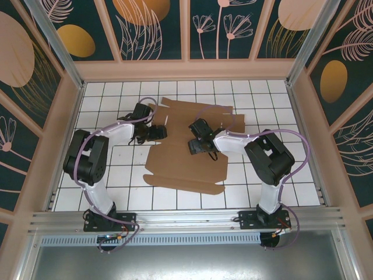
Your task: Fold the paper box
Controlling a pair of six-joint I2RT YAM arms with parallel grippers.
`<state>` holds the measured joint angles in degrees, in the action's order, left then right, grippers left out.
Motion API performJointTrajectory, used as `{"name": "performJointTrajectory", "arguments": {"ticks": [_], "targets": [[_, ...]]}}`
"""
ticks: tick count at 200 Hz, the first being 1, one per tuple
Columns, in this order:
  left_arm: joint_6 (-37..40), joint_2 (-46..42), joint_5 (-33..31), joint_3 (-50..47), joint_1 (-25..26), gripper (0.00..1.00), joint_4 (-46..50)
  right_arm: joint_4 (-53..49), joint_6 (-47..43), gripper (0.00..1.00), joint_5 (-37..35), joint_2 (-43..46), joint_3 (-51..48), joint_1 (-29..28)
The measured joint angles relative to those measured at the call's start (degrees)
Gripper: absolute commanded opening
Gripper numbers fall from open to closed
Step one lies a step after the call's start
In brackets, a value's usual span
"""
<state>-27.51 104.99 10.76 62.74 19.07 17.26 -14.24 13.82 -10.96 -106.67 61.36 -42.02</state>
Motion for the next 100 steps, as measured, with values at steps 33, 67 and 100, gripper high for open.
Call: {"name": "performJointTrajectory", "arguments": {"ticks": [33,67,100], "targets": [[1.4,2.5,-0.2,3.0,0.0,0.86,1.2,0.0,0.0,0.81,-0.1,0.0,0.0,0.0],[2.7,3.3,1.1,3.7,-0.3,0.84,1.6,0.3,0.0,0.81,-0.1,-0.2,0.0,-0.1],[3.3,3.3,3.1,3.7,-0.9,0.83,1.7,0.6,-0.2,0.81,-0.1,-0.4,0.2,-0.2]]}}
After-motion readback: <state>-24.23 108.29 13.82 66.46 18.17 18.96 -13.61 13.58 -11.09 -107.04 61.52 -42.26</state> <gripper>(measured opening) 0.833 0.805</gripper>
